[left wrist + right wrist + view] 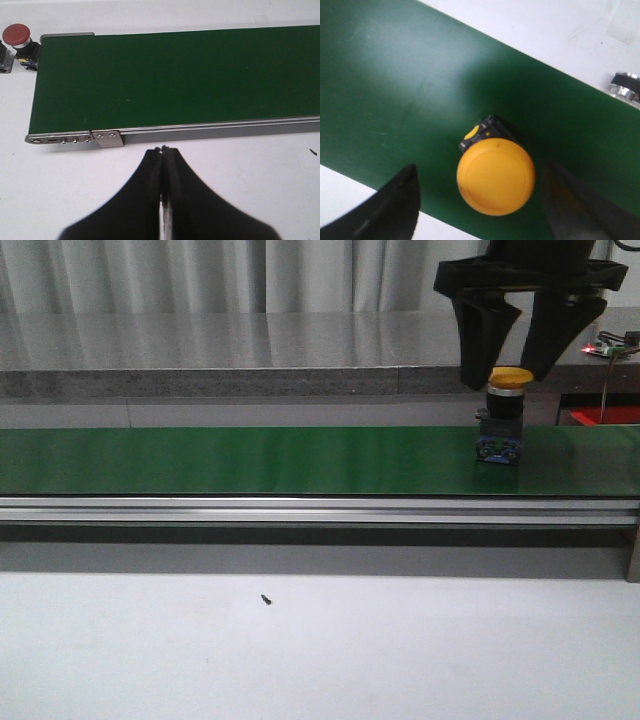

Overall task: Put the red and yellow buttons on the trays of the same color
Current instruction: 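Grasp the yellow button with the right gripper and lift it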

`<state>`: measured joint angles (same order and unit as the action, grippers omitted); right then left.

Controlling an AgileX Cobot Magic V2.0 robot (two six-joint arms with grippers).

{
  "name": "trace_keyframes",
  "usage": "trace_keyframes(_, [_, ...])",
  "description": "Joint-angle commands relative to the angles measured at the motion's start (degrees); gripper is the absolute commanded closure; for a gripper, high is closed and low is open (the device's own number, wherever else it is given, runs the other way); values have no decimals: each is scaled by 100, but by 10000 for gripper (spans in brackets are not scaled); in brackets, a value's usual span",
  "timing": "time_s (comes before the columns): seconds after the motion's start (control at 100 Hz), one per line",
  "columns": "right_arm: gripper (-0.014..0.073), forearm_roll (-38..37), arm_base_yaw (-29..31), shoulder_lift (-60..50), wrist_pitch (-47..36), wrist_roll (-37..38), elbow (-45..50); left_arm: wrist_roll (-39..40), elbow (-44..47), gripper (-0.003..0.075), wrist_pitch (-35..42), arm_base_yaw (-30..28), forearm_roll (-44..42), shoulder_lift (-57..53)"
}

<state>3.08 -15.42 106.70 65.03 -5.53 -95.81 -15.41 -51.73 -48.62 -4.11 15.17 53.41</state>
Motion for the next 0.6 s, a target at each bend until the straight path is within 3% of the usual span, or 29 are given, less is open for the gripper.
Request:
trace_keyframes(0.0, [174, -213, 3, -241, 17, -78, -127, -6, -152, 740, 309, 45, 131, -74])
trace_keyframes(0.12, [349, -308, 15, -242, 58, -78, -127, -6, -152, 740, 309, 45, 131, -74])
trace_keyframes(0.22, [436, -308, 20, -242, 72, -78, -127, -6, -152, 740, 309, 45, 131, -74])
trace_keyframes(0.59, [451, -308, 157, -842, 216, 72, -173, -6, -152, 740, 309, 45, 131, -74])
